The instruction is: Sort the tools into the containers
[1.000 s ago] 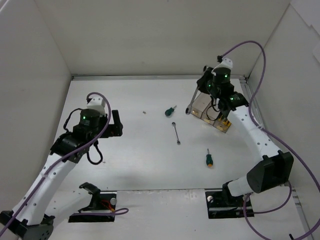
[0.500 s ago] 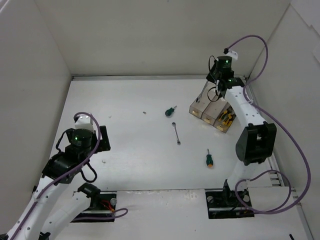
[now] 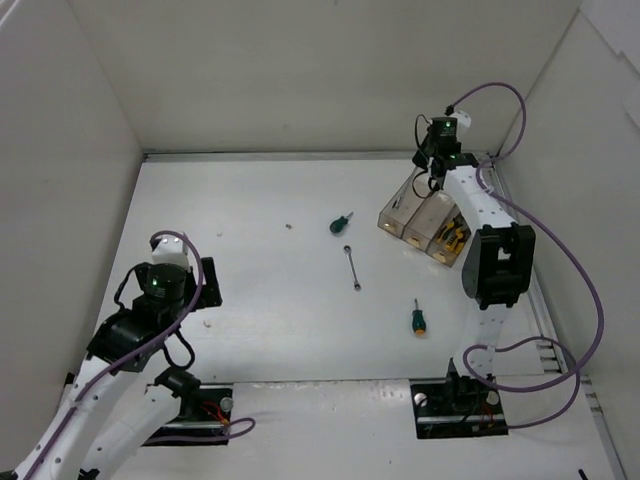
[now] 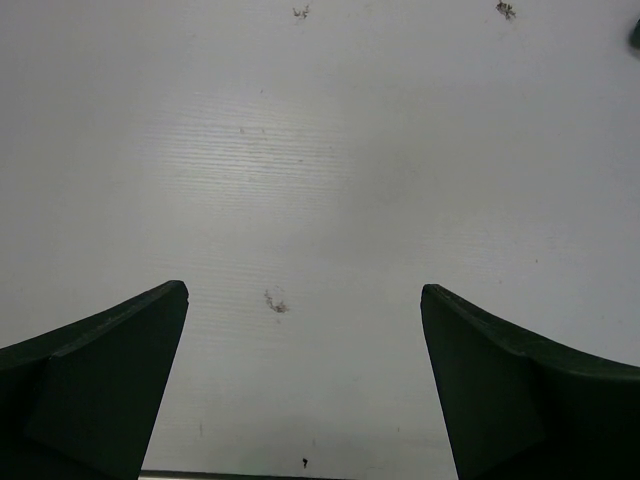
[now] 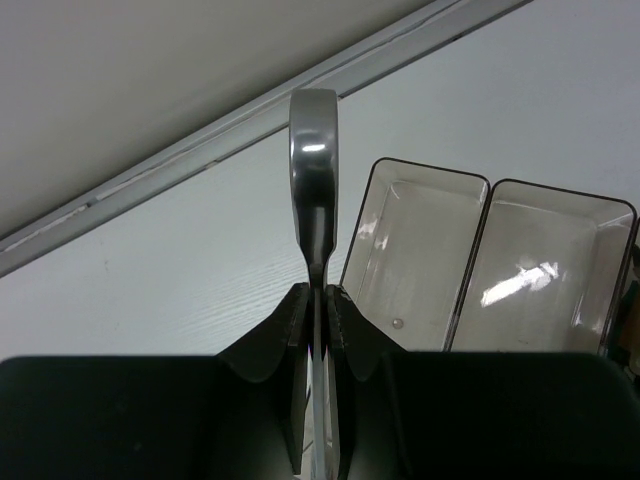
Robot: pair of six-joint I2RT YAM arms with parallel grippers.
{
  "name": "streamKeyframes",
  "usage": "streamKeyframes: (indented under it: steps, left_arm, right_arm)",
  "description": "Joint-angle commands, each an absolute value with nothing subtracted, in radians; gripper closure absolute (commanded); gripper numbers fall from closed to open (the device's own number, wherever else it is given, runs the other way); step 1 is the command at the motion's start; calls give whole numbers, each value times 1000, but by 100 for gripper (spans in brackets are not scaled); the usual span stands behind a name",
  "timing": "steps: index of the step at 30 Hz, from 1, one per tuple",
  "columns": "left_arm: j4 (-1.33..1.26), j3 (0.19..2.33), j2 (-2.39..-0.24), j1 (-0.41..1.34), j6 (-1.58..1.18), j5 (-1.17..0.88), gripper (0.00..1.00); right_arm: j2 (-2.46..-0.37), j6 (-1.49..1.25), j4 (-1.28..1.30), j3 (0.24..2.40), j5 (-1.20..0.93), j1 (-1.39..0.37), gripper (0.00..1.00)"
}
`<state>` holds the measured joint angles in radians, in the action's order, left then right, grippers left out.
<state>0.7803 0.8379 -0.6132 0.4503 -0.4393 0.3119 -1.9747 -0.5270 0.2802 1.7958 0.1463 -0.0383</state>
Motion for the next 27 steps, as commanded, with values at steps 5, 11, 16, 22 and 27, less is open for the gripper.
streamKeyframes:
  steps: [5, 11, 16, 22, 27]
  left_arm:
    - [727, 842, -627, 445, -448, 324, 0]
    - [729, 844, -637, 445, -445, 333, 0]
    - [726, 842, -649, 445, -445, 330, 0]
    - [726, 844, -660, 445, -439, 331, 0]
    - [724, 842, -653, 445, -439, 327, 0]
  right_arm:
    - [-2045, -561, 155, 1887, 170, -38, 100]
    - [-2092, -594, 152, 1875, 170, 0, 100]
    - [-2123, -621, 156, 1856, 138, 14, 100]
    - [-2157, -643, 163, 1830, 75, 35, 92]
    - [-2184, -637, 184, 1841, 60, 46, 77]
